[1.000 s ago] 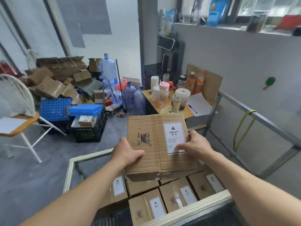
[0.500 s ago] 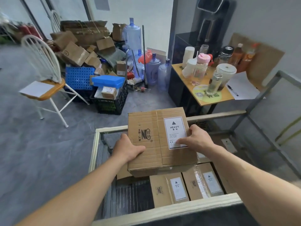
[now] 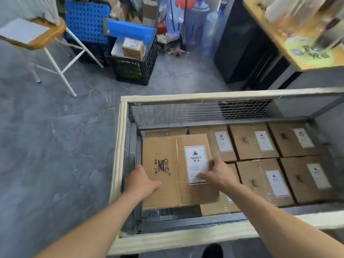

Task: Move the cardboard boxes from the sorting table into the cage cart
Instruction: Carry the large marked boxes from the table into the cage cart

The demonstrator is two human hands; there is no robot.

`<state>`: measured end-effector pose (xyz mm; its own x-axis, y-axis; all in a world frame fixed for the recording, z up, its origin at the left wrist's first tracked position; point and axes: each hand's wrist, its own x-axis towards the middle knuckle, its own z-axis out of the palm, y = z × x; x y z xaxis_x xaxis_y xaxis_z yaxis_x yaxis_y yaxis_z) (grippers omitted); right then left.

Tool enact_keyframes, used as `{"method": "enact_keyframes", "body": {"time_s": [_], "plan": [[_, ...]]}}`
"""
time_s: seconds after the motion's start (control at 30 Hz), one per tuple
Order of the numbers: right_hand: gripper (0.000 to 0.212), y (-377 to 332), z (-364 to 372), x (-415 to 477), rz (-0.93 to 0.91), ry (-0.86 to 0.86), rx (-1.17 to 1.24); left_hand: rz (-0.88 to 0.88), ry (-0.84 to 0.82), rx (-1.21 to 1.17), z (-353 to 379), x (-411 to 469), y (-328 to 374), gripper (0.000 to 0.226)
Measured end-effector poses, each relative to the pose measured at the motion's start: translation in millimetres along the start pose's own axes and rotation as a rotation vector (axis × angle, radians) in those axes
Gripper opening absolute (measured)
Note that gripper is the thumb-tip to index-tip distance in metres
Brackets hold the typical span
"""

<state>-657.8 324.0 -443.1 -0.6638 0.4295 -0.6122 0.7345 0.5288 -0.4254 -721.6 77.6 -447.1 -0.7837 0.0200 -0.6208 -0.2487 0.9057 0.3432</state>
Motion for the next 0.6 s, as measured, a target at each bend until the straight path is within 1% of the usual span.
{"method": "enact_keyframes", "body": {"time_s": [0.07, 0.17, 0.33, 0.43, 0.47, 0.6], "plan": [[0.057, 12, 21, 13, 0.028, -0.018, -0.022, -0.023, -0.013, 0.023, 19, 10, -11, 0.072], [0.056, 26, 45, 28, 0.054, -0.055, -0.032, -0.065, -0.043, -0.011, 45, 23, -26, 0.073], [0.059, 37, 75, 42, 0.065, -0.124, -0.047, -0.147, -0.067, -0.01, 67, 34, -43, 0.073], [0.058, 44, 85, 45, 0.074, -0.155, -0.049, -0.189, -0.072, 0.014, 78, 40, -48, 0.082], [0.056, 46, 87, 45, 0.076, -0.164, -0.057, -0.194, -0.072, 0.027, 81, 41, -49, 0.081], [0.049, 54, 91, 44, 0.079, -0.183, -0.108, -0.202, -0.033, 0.069, 89, 40, -53, 0.056]]}}
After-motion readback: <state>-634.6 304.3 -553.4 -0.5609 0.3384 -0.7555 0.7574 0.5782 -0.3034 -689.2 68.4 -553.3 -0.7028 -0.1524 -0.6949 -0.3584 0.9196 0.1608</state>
